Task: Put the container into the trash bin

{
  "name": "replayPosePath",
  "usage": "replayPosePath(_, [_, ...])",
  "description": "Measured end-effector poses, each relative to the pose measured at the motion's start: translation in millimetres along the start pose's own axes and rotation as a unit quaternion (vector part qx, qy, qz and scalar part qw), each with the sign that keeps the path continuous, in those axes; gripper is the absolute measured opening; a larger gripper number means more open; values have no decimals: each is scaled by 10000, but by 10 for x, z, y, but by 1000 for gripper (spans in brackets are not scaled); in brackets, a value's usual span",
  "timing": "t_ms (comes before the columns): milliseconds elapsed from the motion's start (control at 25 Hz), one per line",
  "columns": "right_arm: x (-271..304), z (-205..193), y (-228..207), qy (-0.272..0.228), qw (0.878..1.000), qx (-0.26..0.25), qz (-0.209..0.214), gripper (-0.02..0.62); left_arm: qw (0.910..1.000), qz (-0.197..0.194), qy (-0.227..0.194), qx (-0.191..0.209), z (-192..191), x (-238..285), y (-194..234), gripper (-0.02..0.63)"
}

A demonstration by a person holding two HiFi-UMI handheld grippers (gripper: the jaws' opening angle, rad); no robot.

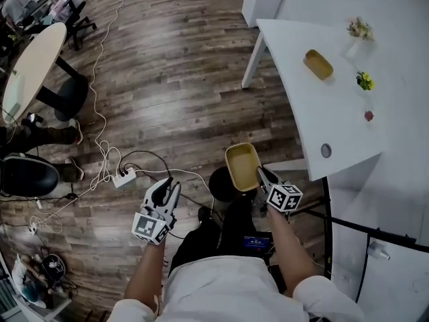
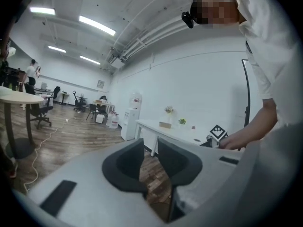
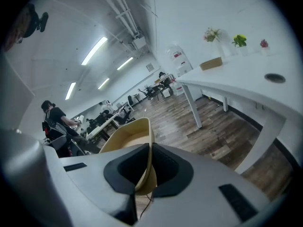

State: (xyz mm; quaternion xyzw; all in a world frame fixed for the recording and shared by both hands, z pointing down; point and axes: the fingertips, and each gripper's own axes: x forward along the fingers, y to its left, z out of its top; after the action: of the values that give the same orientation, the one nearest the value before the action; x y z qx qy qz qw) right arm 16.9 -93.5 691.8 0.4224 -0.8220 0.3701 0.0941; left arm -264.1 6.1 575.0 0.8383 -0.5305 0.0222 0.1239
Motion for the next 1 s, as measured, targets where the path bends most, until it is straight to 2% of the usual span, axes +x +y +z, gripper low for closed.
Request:
replayPosePath(120, [127,-406,-201,144,9997,189,-115,41,9997,-17,184,-161,-401,90,28,97])
replayPosePath(480, [617,-1345,-1044,92,9975,509,-473,41,9965,-239,738,-320,-1653,636,-69,87])
replayPosePath(720, [826,-2162,-1630,260,9975,373,-543,41,9948,-448,862,-314,-2384,941,-253,87])
replayPosePath(880, [995,-2735,-1981,313,9939,772,-724,41,9936,-499,947,-351,-2865,1015,-272,87])
replayPosePath(1000, [1146,-3032,-2086,326,9954,587,-689,41,9918,-534,1090,-409,-3209,1021,-290,87])
